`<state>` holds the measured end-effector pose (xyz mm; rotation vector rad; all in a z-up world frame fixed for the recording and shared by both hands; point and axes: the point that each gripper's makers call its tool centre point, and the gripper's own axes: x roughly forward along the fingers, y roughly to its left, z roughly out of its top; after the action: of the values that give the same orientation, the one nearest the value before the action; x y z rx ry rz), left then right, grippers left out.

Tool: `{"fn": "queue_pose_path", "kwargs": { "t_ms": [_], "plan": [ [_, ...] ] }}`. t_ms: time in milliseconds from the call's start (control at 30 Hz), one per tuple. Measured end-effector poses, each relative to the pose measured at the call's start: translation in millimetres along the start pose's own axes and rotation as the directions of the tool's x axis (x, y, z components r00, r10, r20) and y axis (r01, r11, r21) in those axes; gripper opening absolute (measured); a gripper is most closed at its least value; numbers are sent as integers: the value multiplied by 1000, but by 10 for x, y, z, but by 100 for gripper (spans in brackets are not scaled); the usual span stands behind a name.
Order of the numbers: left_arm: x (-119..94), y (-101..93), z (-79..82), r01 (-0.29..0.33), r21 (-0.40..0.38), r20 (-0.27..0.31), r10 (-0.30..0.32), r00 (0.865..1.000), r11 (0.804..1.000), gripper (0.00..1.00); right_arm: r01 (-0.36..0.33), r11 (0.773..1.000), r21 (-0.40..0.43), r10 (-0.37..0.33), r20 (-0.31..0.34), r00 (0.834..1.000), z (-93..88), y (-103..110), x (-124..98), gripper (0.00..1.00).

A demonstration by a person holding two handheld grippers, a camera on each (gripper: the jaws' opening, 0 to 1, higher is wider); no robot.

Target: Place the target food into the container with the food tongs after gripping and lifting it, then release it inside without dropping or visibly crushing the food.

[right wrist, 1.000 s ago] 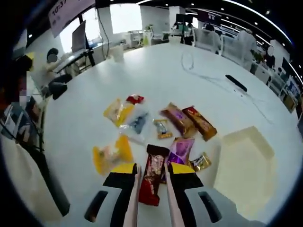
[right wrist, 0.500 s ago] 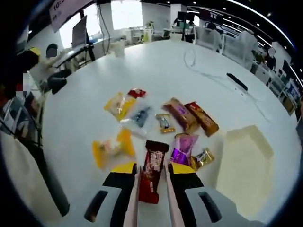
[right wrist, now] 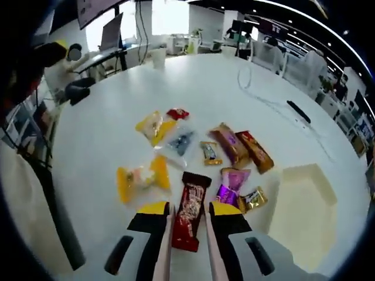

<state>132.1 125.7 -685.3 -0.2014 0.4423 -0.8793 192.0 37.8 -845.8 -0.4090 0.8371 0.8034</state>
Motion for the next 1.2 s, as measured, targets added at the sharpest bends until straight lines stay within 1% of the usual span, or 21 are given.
{"fn": "queue_pose_path", "kwargs": {
  "t_ms": [133, 300, 433, 533, 600, 633, 667, 833, 1000, 1067, 1133, 1200],
  "plan": [
    [-6, 0, -5, 1, -2, 0, -1, 1000, 1000, 27, -18, 1000, 2, 18, 16, 1000, -7, 1, -13, 26],
    [-13, 21, -1, -5, -6, 4, 5, 1000, 1000, 27, 2, 999, 37, -3, 28, 1000, 2, 8, -6, 25],
    [-12, 22, 1, -3, -7, 5, 3, 1000, 1000, 27, -1, 999, 44, 0, 29, 1000, 3, -2, -10, 24],
    [-15, 20, -2, -2, -6, 3, 2, 1000, 1000, 27, 6, 997, 79, -9, 36, 999, -2, -33, -14, 23],
    [-23, 29, -2, -5, -10, 3, 5, 1000, 1000, 27, 5, 997, 79, -8, 35, 999, -2, -32, -11, 23],
    [-25, 35, -4, -8, -12, 3, 8, 1000, 1000, 27, 3, 998, 55, -4, 29, 1000, -1, -25, -9, 23],
    [-28, 41, -6, -10, -15, 1, 10, 1000, 1000, 28, 3, 999, 51, -4, 27, 1000, 0, -25, -8, 23],
    [-28, 56, -29, -12, -22, -8, 12, 1000, 1000, 30, 3, 997, 75, -5, 30, 1000, 0, -27, -11, 23],
    [-22, 76, -45, -22, -22, -11, 22, 1000, 1000, 34, -3, 995, 99, 0, 28, 1000, -9, -16, -28, 22],
    [-19, 95, -52, -35, -23, -13, 34, 999, 999, 40, -7, 993, 116, 3, 32, 999, -23, -21, -37, 22],
    [-20, 107, -67, -39, -27, -16, 39, 999, 999, 42, -12, 988, 155, 7, 34, 999, -46, -14, -62, 22],
    [-19, 104, -90, -36, -30, -25, 35, 999, 999, 44, -11, 987, 160, 6, 37, 999, -56, -1, -89, 22]
  ]
}}
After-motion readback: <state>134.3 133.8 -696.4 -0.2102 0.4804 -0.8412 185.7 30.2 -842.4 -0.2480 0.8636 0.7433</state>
